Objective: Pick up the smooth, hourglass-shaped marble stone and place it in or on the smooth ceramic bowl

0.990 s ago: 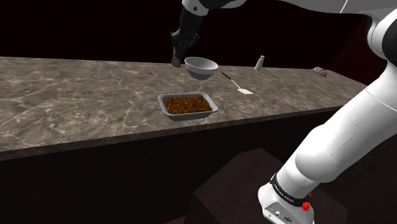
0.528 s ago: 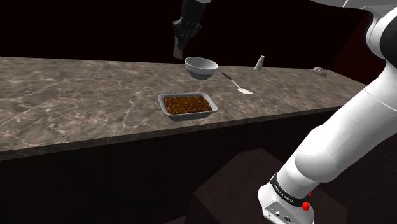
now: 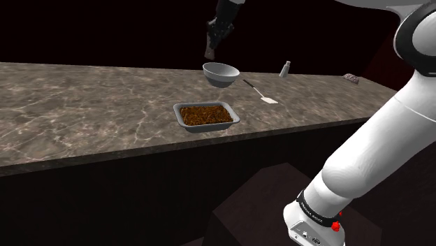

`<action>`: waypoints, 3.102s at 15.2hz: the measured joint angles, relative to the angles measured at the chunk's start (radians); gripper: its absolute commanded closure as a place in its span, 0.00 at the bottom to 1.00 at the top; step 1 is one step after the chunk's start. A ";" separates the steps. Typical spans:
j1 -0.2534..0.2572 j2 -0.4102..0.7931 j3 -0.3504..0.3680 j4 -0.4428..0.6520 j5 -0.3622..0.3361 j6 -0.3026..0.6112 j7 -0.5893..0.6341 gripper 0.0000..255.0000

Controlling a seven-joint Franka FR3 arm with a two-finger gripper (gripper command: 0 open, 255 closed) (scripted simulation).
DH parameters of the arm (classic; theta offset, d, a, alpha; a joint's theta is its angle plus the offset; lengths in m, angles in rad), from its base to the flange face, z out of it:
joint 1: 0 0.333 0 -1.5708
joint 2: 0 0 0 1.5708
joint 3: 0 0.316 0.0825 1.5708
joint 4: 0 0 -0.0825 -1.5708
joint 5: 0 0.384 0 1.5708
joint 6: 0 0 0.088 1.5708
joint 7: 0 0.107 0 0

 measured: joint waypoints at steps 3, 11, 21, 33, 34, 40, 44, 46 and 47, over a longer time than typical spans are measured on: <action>-0.029 0.037 -0.037 0.038 0.012 -0.001 -0.070 1.00; -0.108 0.166 -0.121 0.208 0.052 -0.047 -0.240 1.00; -0.114 0.157 -0.125 0.074 0.058 0.077 -0.259 1.00; -0.114 0.151 -0.125 -0.016 0.061 0.161 -0.265 0.00; -0.114 0.151 -0.125 -0.016 0.061 0.161 -0.265 0.00; -0.115 0.147 -0.126 -0.006 0.061 0.147 -0.266 0.00; -0.117 0.120 -0.129 0.053 0.061 0.063 -0.266 0.00; -0.117 0.114 -0.128 0.057 0.061 0.052 -0.265 0.00; -0.117 0.113 -0.128 0.057 0.061 0.050 -0.265 0.00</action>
